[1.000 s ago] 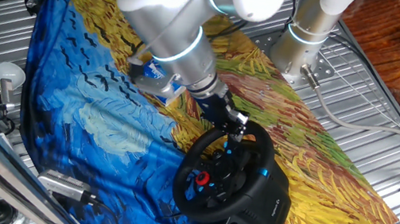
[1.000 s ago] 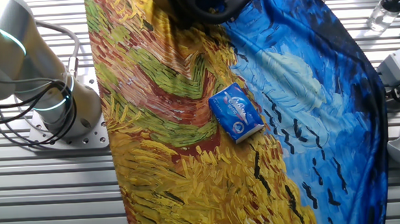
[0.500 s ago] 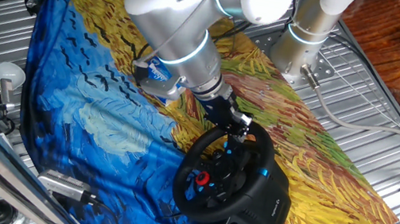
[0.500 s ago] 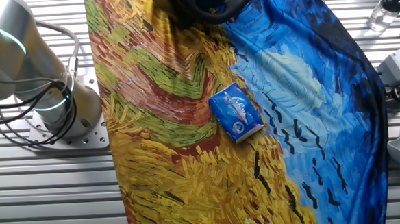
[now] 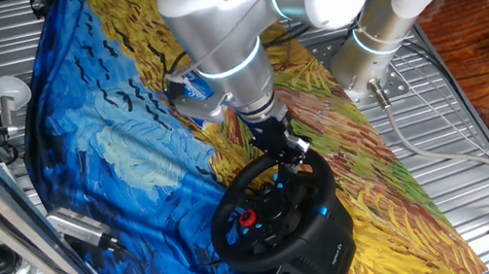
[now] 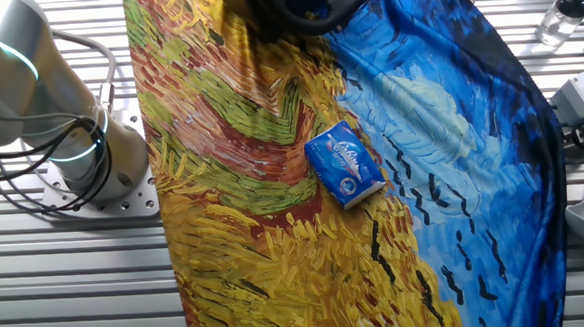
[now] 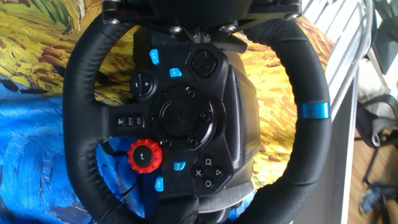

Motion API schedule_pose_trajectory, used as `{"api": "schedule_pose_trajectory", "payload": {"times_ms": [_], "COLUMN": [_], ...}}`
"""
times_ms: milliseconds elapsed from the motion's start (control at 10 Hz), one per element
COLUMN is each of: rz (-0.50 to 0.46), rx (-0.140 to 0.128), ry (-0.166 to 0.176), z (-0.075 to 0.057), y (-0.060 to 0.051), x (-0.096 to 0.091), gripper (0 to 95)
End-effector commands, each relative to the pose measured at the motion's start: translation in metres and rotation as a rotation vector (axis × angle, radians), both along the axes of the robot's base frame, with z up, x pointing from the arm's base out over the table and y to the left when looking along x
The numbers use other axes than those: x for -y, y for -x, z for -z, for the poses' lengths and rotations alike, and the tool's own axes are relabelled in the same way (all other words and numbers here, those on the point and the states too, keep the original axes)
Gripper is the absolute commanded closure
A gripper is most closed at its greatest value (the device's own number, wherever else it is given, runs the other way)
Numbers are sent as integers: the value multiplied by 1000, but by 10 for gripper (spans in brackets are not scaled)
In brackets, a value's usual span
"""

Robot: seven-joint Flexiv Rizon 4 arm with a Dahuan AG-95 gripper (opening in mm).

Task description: Rotate the steering wheel 90 degrees counterclockwise

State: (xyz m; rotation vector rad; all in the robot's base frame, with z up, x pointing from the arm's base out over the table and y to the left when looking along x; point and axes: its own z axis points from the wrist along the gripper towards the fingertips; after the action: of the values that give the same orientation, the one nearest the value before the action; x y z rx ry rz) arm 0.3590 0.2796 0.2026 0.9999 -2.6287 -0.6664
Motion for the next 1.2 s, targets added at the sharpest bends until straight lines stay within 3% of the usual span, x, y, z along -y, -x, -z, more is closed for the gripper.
{"api": "schedule_pose_trajectory", "payload": {"times_ms": [100,800,1100,1200], "rz": [-14,-64,-41,-13], "rx": [3,14,-1,-18], "ry": [13,-9,-10,-38], "z": [1,3,0,-6], "y": [0,1,2,0], "x": [0,2,3,2], "gripper": [950,950,950,950]}}
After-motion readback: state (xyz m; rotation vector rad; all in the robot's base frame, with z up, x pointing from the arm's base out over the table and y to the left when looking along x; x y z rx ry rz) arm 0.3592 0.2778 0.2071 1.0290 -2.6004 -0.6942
